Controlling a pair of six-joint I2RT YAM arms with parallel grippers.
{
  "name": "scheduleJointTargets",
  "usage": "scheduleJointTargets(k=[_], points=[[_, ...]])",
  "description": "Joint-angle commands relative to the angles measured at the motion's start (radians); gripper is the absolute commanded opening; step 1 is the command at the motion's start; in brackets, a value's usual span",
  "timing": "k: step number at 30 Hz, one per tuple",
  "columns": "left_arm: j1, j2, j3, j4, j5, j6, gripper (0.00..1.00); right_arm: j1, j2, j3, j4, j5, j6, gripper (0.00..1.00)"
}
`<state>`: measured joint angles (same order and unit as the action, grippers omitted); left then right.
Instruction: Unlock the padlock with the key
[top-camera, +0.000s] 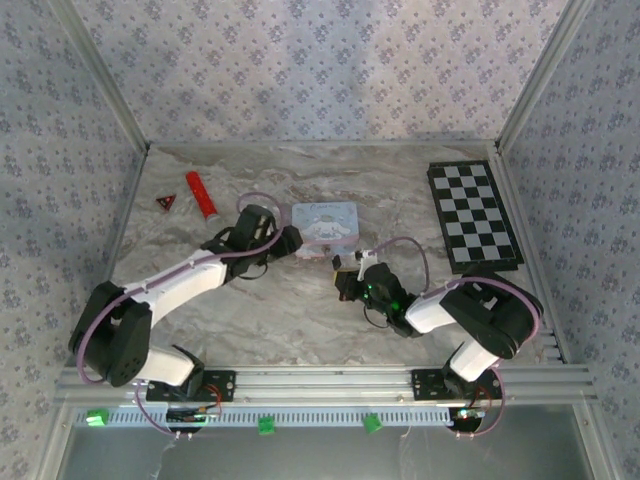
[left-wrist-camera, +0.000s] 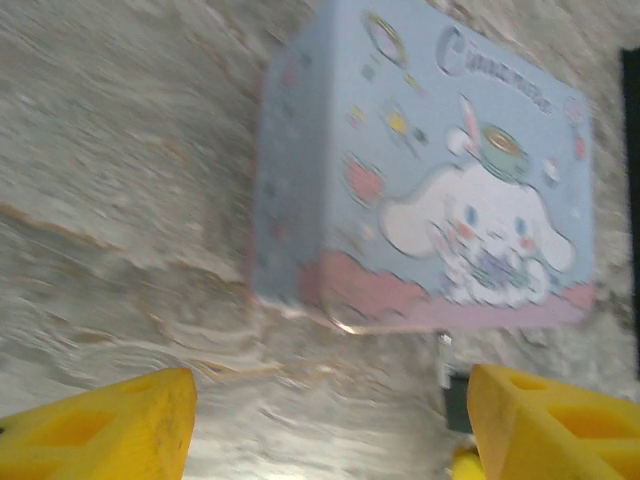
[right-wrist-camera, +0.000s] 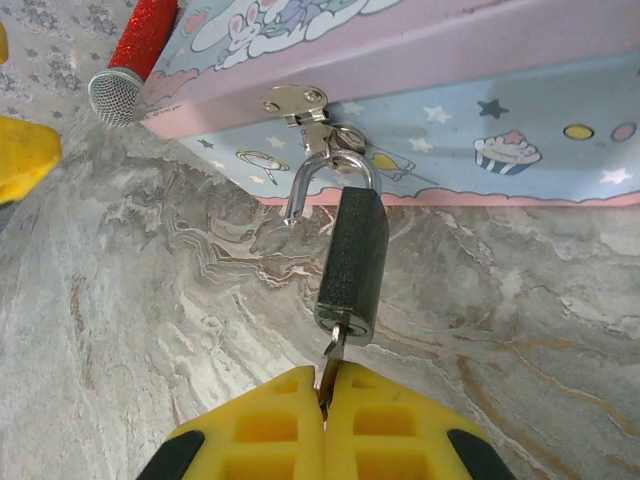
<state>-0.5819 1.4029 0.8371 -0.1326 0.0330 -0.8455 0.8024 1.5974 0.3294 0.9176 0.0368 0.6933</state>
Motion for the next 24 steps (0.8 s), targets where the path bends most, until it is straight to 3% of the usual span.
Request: scheduleJointTargets(k=[1,5,19,24], points=[[0.043,0.059,0.066,-0.041,0.057,0.115,0.74,-0.01,0.004,0.023,-0.054,-0.002,0.064,0.0],[0.064,0.142,0.128,0.001,0.168,0.186,0.77,-0.005,0.013,0.031,-0.072,0.019,0.095,0.0],[0.056,0.319,0.199,0.054,0.189,0.15,0.77,-0.047,0.099,0.002,0.043,-0.042,0.235,0.0],[0.048,0.34,0.207,0.051,0.187,0.149,0.76,-0.066,0.114,-0.004,0.056,-0.072,0.224,0.08]])
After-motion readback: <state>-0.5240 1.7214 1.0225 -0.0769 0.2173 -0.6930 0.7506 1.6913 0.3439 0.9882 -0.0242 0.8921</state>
